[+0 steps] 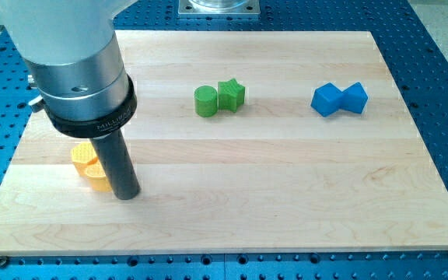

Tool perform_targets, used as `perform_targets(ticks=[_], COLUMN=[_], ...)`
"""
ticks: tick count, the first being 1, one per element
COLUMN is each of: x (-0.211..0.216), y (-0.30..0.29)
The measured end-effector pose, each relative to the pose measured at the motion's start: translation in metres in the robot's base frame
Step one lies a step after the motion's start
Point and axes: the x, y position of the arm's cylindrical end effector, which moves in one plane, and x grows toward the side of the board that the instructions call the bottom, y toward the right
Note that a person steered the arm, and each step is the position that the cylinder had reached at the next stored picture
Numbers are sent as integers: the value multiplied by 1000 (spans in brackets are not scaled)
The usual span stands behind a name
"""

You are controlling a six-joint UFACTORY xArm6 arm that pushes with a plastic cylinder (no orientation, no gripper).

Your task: Separate the red blocks from each other

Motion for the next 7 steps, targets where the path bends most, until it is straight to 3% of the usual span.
perform_targets(ticks=[1, 3, 6, 7], x=[3, -98, -111, -145], y=[-4, 1, 1, -6])
